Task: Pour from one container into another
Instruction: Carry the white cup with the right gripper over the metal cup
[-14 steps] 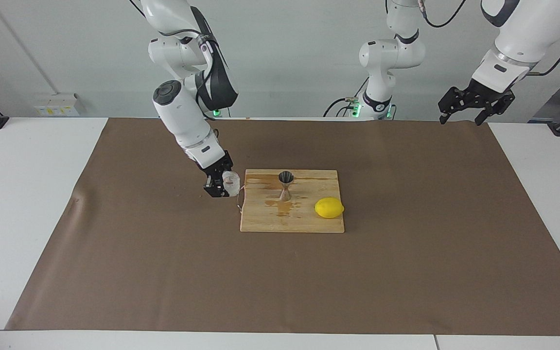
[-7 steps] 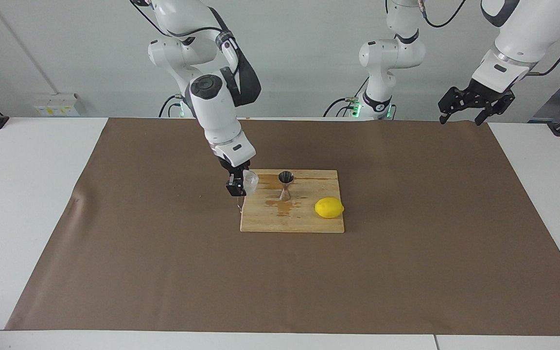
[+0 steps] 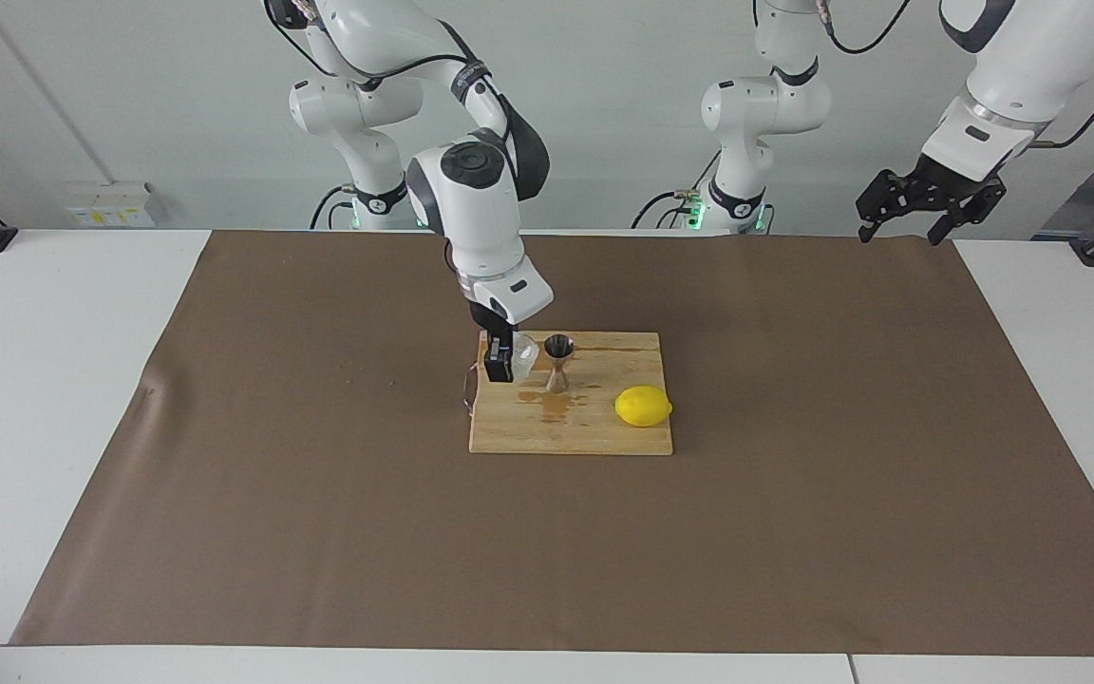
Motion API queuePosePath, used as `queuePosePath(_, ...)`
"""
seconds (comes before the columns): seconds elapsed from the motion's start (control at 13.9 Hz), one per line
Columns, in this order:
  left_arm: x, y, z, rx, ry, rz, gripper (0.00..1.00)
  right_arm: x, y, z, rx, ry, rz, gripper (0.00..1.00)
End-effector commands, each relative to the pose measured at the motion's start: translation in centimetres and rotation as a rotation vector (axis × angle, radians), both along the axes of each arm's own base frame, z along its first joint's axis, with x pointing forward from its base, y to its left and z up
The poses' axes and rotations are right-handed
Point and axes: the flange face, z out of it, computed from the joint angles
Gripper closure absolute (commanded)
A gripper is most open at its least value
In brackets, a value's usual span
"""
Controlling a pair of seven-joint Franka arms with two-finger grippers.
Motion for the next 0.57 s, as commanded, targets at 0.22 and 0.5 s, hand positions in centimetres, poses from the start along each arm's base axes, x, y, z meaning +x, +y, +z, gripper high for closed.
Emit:
queuePosePath(0.22,-0.3,0.2,-0.1,-0.009,0.011,0.005,0.0,-0.7,1.6,-0.6,-0.112,-0.022,0.063,0.96)
queuePosePath(0.5,-0.3,0.2,-0.1,-0.009,0.011,0.005,0.0,-1.6,2.9,-1.2,-0.161,-0.047,0.121,0.96)
